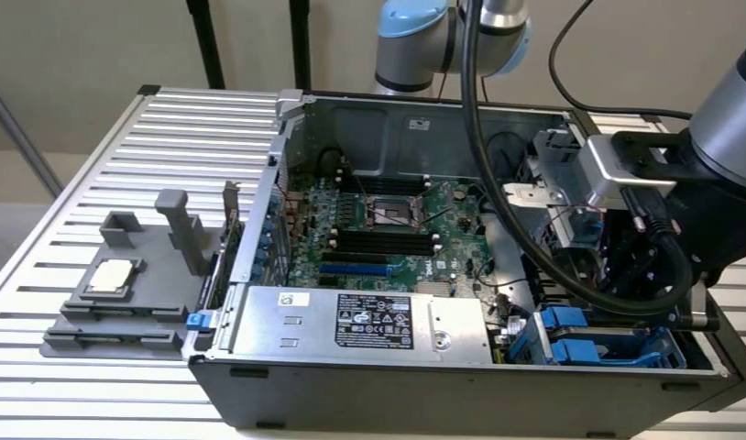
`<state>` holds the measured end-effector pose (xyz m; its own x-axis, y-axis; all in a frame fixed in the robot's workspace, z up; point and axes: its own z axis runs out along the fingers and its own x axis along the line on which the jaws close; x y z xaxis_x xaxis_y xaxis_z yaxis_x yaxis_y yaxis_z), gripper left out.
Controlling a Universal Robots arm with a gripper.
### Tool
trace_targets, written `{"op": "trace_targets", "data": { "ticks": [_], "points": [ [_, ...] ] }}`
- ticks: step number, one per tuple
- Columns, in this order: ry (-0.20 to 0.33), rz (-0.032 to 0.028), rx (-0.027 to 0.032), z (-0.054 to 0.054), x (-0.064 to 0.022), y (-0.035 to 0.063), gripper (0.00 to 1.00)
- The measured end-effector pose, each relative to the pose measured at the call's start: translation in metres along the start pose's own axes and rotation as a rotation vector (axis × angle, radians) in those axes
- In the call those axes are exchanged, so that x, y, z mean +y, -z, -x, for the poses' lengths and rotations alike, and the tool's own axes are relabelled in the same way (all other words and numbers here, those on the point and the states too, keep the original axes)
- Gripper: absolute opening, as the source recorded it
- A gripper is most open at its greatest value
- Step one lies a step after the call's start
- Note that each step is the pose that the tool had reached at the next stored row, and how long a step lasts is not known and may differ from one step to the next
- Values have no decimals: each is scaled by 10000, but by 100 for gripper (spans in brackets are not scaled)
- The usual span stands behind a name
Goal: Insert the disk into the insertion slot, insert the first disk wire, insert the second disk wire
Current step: 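Insert the second disk wire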
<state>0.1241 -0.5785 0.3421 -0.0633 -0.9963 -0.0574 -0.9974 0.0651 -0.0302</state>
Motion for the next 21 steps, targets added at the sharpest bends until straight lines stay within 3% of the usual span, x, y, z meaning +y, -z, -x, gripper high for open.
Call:
{"op": "trace_targets", "data": {
  "ticks": [21],
  "points": [
    [1,0,-1,-17,-3,5,16]
  ]
}}
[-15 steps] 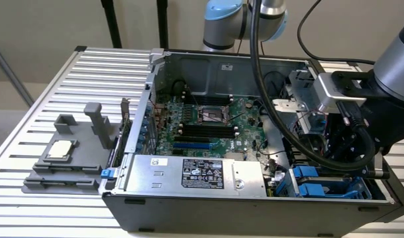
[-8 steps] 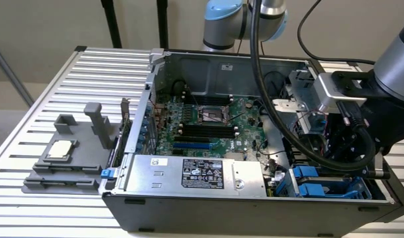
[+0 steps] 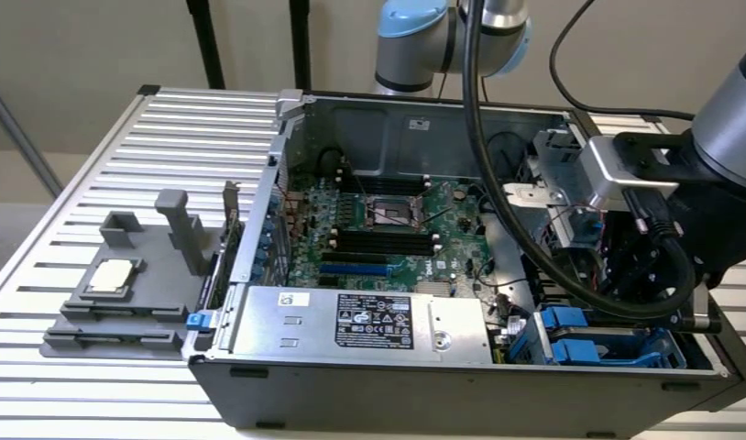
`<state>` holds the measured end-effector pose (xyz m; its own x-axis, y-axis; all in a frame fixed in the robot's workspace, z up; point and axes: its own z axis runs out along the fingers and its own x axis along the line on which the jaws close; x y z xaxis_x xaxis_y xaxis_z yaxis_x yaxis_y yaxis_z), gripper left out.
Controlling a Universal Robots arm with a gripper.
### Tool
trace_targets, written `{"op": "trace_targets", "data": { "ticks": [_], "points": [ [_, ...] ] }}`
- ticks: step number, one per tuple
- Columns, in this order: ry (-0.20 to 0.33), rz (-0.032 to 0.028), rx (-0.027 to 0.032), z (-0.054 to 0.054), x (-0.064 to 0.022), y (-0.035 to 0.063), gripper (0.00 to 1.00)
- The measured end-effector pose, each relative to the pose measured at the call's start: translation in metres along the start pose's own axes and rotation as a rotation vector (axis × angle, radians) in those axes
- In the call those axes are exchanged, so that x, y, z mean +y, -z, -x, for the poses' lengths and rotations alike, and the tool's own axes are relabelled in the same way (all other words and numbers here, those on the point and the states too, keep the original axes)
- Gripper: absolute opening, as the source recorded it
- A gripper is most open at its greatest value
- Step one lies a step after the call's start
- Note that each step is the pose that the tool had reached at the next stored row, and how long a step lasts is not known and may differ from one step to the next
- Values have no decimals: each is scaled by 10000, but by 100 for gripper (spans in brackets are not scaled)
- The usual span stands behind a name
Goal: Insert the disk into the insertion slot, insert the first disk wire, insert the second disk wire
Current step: 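Insert the second disk wire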
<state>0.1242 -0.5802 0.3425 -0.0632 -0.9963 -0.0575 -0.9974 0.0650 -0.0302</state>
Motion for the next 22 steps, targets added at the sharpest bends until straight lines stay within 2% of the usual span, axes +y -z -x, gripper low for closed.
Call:
{"op": "trace_targets", "data": {
  "ticks": [5,16,22],
  "points": [
    [0,0,-10,-9,0,-9,16],
    [10,6,-87,-20,-1,-15,16],
    [11,7,-98,-19,-1,-8,16]
  ]
}}
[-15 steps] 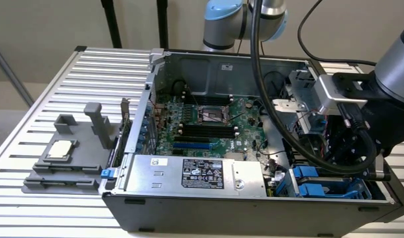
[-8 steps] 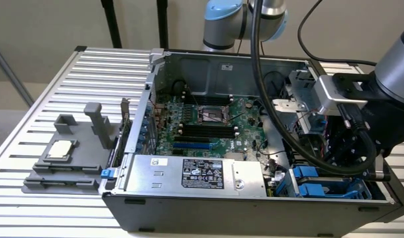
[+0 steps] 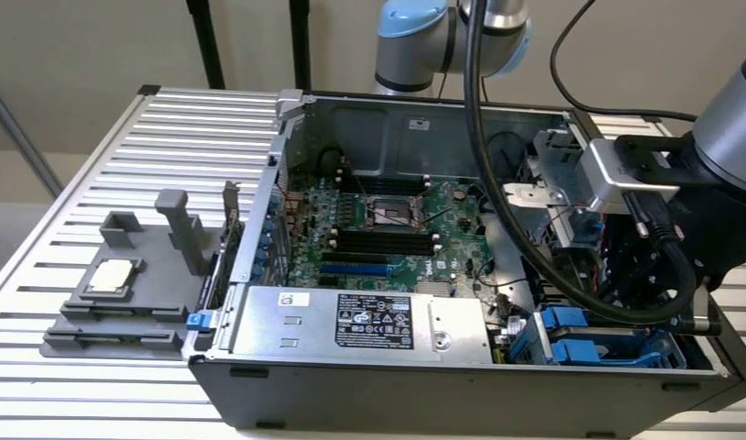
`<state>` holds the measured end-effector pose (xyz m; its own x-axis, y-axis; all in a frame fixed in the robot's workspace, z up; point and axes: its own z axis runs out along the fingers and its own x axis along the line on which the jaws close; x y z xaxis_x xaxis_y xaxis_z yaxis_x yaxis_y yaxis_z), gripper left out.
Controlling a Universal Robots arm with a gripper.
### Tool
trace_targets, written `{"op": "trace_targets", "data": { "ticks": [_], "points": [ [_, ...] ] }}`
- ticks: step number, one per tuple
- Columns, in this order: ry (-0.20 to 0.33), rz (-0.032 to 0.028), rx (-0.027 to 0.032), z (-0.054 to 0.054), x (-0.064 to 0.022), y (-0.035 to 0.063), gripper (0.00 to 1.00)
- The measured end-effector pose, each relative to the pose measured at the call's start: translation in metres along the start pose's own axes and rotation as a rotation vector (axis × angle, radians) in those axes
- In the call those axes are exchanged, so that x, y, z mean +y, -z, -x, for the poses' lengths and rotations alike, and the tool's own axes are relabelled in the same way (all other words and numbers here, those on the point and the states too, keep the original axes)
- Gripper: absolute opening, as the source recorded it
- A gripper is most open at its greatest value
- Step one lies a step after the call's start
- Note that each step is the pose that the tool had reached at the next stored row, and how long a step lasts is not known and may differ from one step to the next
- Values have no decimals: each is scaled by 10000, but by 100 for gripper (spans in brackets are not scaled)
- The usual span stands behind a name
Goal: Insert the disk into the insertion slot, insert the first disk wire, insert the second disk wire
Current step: 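Insert the second disk wire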
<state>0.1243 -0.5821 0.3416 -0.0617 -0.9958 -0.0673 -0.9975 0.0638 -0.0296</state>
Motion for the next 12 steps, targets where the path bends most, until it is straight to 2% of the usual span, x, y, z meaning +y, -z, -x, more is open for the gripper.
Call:
{"op": "trace_targets", "data": {
  "ticks": [12],
  "points": [
    [-1,1,-20,1,2,9,16]
  ]
}}
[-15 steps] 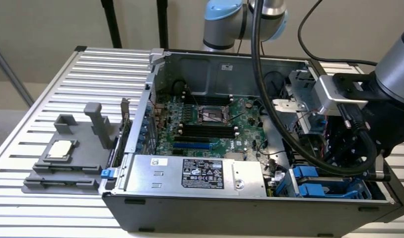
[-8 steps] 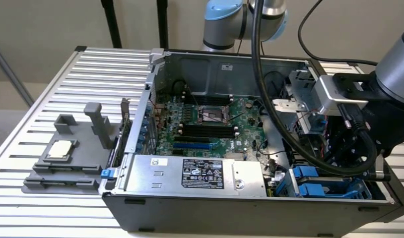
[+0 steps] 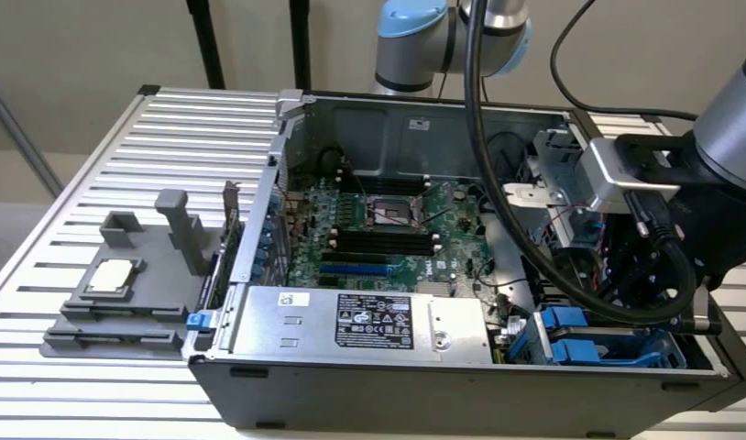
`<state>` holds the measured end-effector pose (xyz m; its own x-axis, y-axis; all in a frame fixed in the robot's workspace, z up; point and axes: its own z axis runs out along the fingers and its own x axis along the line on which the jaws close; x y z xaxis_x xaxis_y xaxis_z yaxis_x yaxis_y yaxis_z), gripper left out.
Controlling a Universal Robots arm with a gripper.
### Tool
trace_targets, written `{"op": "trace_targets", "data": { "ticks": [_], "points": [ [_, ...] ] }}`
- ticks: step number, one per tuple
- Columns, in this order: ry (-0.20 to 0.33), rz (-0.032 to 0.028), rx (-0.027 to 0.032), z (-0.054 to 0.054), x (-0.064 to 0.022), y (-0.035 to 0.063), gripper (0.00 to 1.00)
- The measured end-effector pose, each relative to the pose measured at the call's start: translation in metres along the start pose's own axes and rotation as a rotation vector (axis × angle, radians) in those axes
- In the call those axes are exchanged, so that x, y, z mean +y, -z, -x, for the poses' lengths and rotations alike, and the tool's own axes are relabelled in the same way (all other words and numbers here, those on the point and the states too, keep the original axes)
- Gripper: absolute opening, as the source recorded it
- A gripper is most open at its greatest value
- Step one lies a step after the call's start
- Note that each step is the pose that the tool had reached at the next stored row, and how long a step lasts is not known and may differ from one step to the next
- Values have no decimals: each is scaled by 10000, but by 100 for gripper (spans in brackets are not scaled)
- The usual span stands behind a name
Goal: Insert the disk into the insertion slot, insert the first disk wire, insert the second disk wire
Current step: 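Insert the second disk wire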
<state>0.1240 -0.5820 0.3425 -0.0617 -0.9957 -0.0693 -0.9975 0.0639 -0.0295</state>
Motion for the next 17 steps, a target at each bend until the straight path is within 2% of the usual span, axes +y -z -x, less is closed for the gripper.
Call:
{"op": "trace_targets", "data": {
  "ticks": [17],
  "points": [
    [-1,0,-5,-22,1,-8,16]
  ]
}}
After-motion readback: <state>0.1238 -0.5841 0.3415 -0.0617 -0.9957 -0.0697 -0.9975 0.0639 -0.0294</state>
